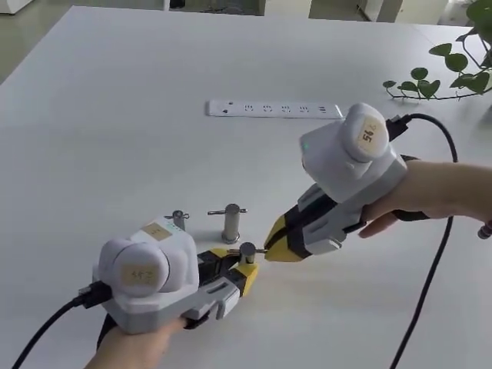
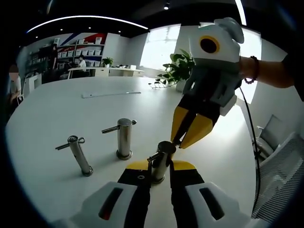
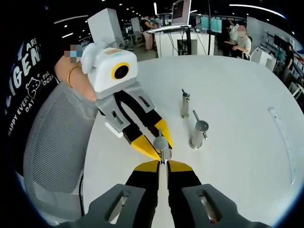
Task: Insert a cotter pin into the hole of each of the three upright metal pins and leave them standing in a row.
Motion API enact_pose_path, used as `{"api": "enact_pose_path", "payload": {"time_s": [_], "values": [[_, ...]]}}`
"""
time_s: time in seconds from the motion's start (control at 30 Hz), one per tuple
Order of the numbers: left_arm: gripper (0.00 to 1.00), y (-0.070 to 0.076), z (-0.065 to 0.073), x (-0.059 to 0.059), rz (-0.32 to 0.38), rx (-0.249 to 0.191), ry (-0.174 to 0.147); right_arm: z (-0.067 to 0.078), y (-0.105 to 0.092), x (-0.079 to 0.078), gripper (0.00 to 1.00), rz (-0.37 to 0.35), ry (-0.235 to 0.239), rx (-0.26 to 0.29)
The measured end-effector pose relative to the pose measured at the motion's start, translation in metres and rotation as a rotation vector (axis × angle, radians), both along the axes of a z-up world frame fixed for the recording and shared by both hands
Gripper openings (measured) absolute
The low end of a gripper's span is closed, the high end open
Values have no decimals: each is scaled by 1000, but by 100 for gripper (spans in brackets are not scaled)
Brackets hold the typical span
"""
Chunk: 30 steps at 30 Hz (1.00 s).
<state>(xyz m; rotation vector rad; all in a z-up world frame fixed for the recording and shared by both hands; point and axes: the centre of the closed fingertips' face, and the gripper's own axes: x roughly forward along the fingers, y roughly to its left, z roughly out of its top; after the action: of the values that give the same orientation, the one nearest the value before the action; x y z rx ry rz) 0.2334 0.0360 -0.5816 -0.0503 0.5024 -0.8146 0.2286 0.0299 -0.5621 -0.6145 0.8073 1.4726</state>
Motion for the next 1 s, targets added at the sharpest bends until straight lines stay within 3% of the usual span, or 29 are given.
{"api": "enact_pose_path", "payload": {"time_s": [0.87,1.0], "values": [[14,0,-1,0,16,-25,15,4,8,-3,0,-5,6,25],[14,1,0,0,22,-42,53,3,8,-2,0,-28,16,29]]}}
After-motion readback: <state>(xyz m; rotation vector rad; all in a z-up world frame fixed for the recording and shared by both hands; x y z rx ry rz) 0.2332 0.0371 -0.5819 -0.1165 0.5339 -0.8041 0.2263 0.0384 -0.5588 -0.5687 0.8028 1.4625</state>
